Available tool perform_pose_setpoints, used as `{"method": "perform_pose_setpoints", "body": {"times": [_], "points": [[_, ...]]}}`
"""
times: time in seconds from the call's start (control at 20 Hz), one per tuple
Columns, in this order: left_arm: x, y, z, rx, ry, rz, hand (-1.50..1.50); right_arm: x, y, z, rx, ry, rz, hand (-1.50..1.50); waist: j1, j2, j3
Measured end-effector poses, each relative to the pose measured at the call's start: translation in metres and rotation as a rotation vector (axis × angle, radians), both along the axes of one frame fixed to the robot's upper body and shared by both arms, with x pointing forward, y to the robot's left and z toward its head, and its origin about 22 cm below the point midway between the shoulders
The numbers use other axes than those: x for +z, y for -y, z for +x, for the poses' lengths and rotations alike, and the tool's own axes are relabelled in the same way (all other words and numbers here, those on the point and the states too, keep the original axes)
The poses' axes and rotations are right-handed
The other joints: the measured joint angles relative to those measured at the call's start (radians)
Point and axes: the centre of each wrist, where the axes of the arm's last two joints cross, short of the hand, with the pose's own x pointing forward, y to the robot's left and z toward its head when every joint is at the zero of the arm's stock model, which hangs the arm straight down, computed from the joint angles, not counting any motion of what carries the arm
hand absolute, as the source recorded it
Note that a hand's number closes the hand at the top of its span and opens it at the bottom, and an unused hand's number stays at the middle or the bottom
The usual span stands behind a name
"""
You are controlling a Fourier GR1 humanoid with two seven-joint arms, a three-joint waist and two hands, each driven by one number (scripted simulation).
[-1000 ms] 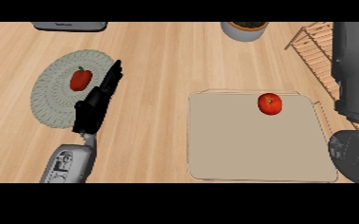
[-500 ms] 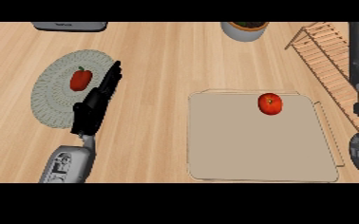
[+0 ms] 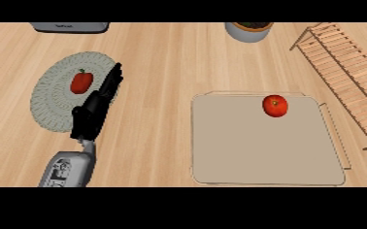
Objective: Pick the croissant from the tray and place it in the tiered shelf
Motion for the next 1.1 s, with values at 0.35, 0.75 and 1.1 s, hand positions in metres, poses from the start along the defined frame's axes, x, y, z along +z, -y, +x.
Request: {"method": "perform_pose_setpoints", "body": {"times": [0.35,0.75,1.1], "points": [[-0.004,0.005,-0.001,0.003,-0.006,0.000,0.00,-0.022,0.015,-0.005,0.032,0.064,-0.008,1.50,-0.007,-0.002,-0.001],[-0.008,0.002,-0.001,0.016,-0.009,0.000,0.00,-0.043,0.037,-0.023,-0.180,0.032,0.043,-1.50,-0.019,-0.007,-0.002],[-0.009,0.005,-0.003,0.012,-0.017,-0.004,0.00,-0.040,0.025,-0.031,-0.193,0.107,0.042,-1.50,-0.018,-0.009,-0.002]]}}
